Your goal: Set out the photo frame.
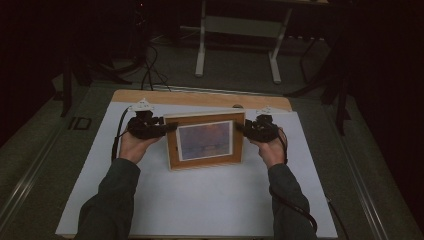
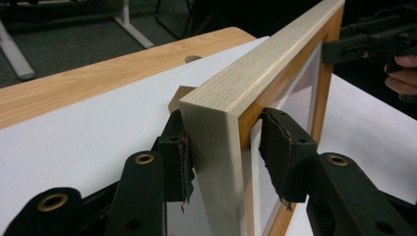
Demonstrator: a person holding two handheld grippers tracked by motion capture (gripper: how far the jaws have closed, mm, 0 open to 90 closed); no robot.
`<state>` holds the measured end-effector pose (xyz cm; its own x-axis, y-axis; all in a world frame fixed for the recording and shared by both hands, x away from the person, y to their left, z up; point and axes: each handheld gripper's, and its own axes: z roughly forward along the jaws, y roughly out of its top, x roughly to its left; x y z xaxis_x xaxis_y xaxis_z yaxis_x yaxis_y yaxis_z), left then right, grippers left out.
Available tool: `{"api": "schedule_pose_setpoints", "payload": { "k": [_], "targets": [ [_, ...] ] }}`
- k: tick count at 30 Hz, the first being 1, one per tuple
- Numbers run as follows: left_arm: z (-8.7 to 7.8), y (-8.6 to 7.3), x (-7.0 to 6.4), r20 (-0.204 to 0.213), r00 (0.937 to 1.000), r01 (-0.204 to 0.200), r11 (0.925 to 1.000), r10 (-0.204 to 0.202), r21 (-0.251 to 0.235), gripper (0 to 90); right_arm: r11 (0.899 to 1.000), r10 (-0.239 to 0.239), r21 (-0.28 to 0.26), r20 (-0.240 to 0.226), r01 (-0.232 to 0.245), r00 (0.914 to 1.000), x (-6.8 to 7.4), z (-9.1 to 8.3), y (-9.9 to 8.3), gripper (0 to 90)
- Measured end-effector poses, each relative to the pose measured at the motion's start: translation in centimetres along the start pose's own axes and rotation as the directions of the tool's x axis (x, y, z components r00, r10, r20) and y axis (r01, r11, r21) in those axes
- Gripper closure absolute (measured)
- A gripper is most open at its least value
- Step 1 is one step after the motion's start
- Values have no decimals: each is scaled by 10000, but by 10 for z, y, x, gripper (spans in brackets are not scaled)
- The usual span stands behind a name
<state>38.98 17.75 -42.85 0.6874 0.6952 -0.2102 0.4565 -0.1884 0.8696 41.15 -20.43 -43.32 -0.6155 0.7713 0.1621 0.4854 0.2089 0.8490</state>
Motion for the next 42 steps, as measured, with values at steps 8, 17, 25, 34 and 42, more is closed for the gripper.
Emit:
{"api": "schedule_pose_setpoints", "payload": {
  "k": [8, 17, 25, 34, 42],
  "targets": [
    [8, 2, 0, 185, 9998, 81, 9999, -79, -77, 548, 9993, 201, 312, 291, -210, 9994, 5, -14, -5, 615],
    [11, 4, -4, 360, 9992, 165, 9998, -163, -62, 545, 9975, -30, 703, 123, 21, 9999, 3, -26, -5, 619],
    [11, 4, -4, 408, 9983, 410, 9991, -412, 44, 545, 9973, 89, 729, 86, -95, 9999, 2, -26, -5, 619],
    [11, 4, -4, 409, 9974, 580, 9981, -588, 212, 552, 9972, 174, 728, 88, -180, 9998, 1, -25, -4, 611],
    [10, 0, -1, 111, 9971, 749, 9966, -753, 327, 466, 9979, 176, 620, 80, -180, 9998, -2, -29, -7, 509]
  ]
}}
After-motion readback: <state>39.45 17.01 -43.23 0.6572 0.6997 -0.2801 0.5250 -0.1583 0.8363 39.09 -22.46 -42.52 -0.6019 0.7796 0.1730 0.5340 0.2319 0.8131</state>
